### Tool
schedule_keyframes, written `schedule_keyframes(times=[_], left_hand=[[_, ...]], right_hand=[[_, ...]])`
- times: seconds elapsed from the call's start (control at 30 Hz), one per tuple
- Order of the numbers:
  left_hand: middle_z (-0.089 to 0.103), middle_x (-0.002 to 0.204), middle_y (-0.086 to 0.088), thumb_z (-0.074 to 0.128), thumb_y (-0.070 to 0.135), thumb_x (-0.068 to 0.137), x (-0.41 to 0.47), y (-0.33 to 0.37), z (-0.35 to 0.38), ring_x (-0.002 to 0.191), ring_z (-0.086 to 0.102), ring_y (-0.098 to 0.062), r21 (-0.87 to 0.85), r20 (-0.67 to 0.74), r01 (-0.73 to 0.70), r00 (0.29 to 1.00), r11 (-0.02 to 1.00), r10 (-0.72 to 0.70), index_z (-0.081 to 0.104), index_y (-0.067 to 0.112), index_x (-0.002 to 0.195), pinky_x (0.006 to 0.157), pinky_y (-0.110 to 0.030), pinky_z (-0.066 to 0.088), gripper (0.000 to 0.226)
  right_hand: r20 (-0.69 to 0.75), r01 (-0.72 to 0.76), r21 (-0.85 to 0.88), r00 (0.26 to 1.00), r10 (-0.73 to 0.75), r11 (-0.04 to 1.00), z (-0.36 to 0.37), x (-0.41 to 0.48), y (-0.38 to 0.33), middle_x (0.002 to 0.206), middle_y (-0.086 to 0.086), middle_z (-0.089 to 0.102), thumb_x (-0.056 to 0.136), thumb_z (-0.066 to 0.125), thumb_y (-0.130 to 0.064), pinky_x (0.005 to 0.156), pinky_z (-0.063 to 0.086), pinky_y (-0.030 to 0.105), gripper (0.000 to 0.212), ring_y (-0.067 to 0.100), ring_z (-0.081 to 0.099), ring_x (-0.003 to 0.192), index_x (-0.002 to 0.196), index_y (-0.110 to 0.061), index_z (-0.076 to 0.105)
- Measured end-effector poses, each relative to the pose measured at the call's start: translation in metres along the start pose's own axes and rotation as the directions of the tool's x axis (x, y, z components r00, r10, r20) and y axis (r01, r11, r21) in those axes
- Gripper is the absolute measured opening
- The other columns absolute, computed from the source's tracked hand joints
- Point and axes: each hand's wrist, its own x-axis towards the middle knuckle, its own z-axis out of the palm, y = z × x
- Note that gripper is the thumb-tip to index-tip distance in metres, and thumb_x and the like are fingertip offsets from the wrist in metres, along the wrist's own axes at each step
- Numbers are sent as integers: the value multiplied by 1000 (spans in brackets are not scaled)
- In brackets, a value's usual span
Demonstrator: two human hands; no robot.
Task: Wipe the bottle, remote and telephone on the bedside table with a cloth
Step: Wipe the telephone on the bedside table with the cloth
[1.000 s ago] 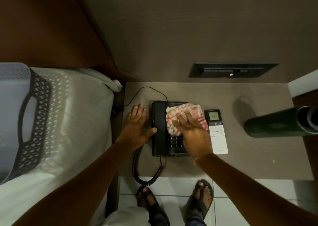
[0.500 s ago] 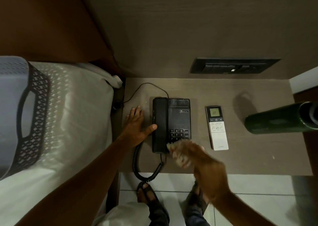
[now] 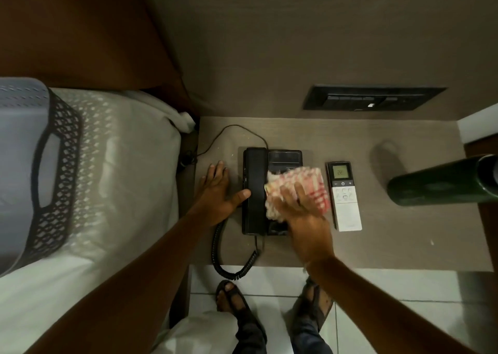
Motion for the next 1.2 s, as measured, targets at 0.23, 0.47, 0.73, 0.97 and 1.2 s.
schedule_keyframes(times=[0.23,0.47,0.73,0.97,1.2], left_hand=[[-9,170,-8,26,78,81,-3,3,0,154,-16,-25,-19,1,-10,1000,1000,10,4,11,160,124,-47,-5,105],[-8,170,-10,26,77,81,-5,7,-3,155,-13,-26,-22,7,-4,1000,1000,4,4,11,160,125,-48,-3,105],[-4,170,-10,35,72,91,-3,7,0,155,-11,-27,10,-17,13,1000,1000,-13,8,11,160,124,-48,-2,96],[-7,169,-11,29,75,85,-6,8,-4,155,-13,-28,-18,9,-2,1000,1000,2,5,10,160,125,-50,-3,102],[-8,170,-10,38,68,94,-4,7,-1,155,-13,-26,-17,-16,-2,1000,1000,2,5,10,160,124,-46,-4,93]], right_hand=[[120,96,44,988,-101,994,16,-91,-9,126,4,64,46,82,5,86,55,46,76,34,56,120,115,-24,69],[-72,-127,239,986,147,963,-36,-43,5,134,5,58,65,71,8,86,55,40,71,28,55,122,129,-19,56],[312,150,-108,944,-109,983,-17,2,0,160,5,12,91,55,-16,114,9,53,67,33,0,146,149,-26,24],[255,-39,-143,964,75,989,-29,1,22,157,3,22,87,60,-16,112,25,49,67,30,15,145,146,-30,31],[18,75,-17,997,-74,997,-17,-15,-6,134,10,58,59,82,-3,88,51,46,70,35,51,125,125,-18,63]])
